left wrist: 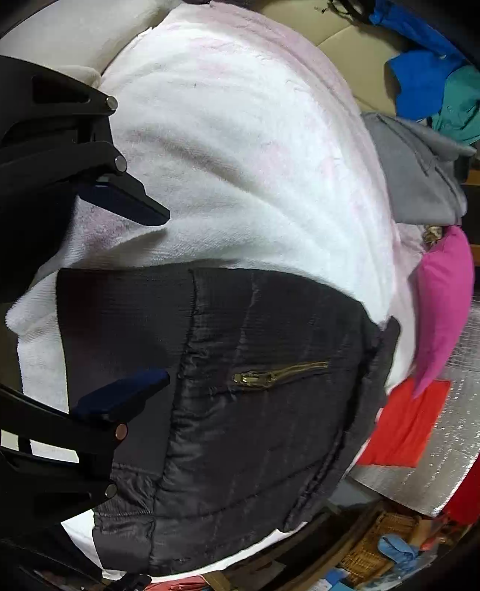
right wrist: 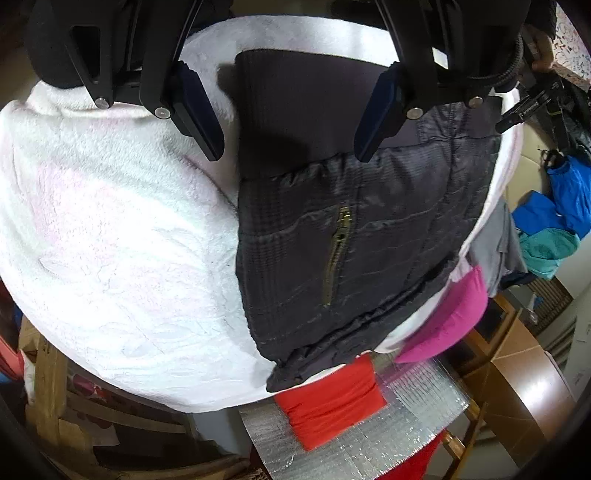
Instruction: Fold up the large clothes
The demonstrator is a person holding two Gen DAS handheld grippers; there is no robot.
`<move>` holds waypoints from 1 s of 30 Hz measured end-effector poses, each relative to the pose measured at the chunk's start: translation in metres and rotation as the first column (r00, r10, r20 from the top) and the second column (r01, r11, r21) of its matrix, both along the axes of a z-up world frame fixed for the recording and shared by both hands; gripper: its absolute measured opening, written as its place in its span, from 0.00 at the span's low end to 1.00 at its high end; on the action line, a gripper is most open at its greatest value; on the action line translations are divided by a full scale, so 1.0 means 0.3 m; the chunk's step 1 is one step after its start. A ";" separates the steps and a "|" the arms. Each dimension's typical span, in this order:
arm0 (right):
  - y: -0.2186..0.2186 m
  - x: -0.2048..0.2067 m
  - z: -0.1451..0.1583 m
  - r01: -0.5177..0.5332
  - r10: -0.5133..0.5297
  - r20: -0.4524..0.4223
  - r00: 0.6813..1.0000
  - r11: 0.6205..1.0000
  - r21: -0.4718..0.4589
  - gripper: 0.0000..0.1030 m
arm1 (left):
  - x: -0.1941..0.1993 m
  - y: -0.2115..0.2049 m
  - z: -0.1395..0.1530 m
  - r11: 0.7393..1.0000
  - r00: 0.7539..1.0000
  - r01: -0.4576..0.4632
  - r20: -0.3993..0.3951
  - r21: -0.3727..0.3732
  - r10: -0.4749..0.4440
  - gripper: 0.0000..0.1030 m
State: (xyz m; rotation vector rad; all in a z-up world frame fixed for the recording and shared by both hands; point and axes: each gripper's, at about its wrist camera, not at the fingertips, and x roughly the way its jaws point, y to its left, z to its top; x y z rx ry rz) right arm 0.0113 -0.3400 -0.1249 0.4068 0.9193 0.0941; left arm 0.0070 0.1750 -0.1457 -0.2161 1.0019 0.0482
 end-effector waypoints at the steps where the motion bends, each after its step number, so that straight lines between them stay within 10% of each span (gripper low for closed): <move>1: 0.000 0.011 -0.016 -0.001 0.001 -0.015 1.000 1.000 -0.002 0.73 | 0.005 0.000 -0.006 1.000 1.000 -0.001 -0.009 -0.007 0.001 0.78; 3: 0.008 0.022 -0.038 -0.012 0.012 -0.039 0.999 1.000 -0.003 0.72 | 0.011 -0.006 -0.009 1.000 1.000 0.005 -0.009 -0.010 -0.005 0.68; 9: 0.027 0.019 -0.032 -0.060 0.059 -0.048 0.997 0.998 -0.024 0.20 | 0.019 -0.007 -0.012 1.000 1.000 0.000 -0.021 0.008 0.000 0.24; 13: 0.003 0.022 -0.010 -0.081 0.081 -0.049 0.995 0.997 0.020 0.10 | 0.001 0.007 0.010 1.000 1.000 0.001 -0.003 -0.002 -0.001 0.16; 27: -0.050 -0.018 -0.010 -0.090 0.097 -0.044 0.994 0.987 0.132 0.13 | -0.107 0.049 0.072 0.999 0.997 0.018 0.070 -0.045 -0.015 0.15; 30: -0.041 -0.006 0.001 -0.079 0.081 -0.027 0.996 0.993 0.090 0.41 | -0.080 0.077 0.071 0.996 0.998 -0.007 0.063 -0.090 0.013 0.19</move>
